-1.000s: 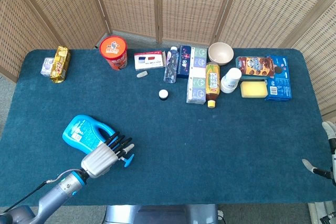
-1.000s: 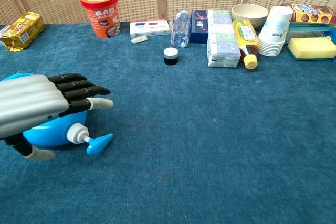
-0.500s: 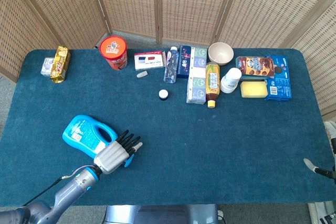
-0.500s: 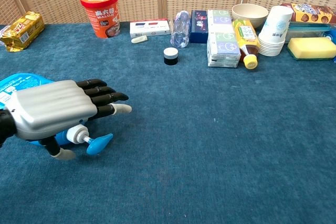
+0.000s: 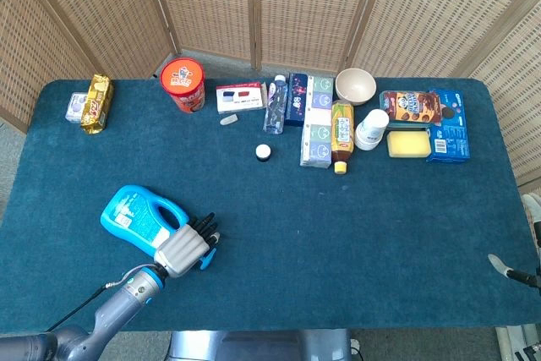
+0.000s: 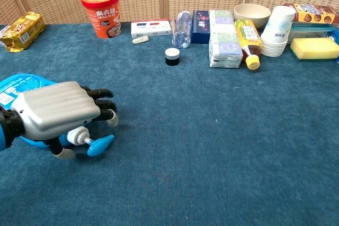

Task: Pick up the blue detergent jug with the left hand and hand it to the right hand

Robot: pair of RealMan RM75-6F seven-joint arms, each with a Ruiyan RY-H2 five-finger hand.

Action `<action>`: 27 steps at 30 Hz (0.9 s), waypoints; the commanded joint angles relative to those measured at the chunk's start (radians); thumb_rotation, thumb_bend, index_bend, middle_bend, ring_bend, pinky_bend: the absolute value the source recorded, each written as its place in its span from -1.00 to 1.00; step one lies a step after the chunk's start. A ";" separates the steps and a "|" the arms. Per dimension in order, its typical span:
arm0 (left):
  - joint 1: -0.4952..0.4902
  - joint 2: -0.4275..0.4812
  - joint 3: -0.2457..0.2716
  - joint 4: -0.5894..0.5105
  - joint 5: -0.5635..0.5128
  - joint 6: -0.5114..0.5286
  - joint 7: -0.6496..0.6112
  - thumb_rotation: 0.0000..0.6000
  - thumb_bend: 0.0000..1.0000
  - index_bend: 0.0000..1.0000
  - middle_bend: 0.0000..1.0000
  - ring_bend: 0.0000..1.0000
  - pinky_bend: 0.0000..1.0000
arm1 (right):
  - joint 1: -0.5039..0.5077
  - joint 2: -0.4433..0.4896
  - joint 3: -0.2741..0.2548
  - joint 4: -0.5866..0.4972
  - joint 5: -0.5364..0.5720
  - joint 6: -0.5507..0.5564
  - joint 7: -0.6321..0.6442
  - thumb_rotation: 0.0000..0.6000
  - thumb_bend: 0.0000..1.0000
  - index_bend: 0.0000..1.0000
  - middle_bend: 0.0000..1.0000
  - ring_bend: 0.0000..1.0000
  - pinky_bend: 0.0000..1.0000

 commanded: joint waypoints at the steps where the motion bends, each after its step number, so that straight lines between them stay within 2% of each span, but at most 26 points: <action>1: -0.006 -0.011 0.014 0.013 -0.001 0.023 0.024 1.00 -0.70 -0.07 -0.25 -0.42 -0.11 | -0.004 0.000 -0.001 0.005 -0.017 0.017 0.024 1.00 -1.00 -1.00 -1.00 -1.00 -1.00; 7: -0.010 -0.025 0.033 0.030 0.019 0.056 0.028 1.00 -0.46 0.22 0.06 -0.15 0.09 | -0.010 0.000 0.001 0.013 -0.021 0.033 0.038 1.00 -1.00 -1.00 -1.00 -1.00 -1.00; 16: -0.009 0.028 0.040 -0.011 0.107 0.126 -0.108 1.00 -0.40 0.29 0.12 -0.10 0.12 | -0.009 0.000 0.000 0.014 -0.016 0.026 0.039 1.00 -1.00 -1.00 -1.00 -1.00 -1.00; 27: 0.003 0.207 0.013 -0.164 0.228 0.251 -0.301 1.00 -0.40 0.33 0.17 -0.05 0.16 | -0.004 -0.003 -0.001 0.011 -0.008 0.010 0.031 1.00 -1.00 -1.00 -1.00 -1.00 -1.00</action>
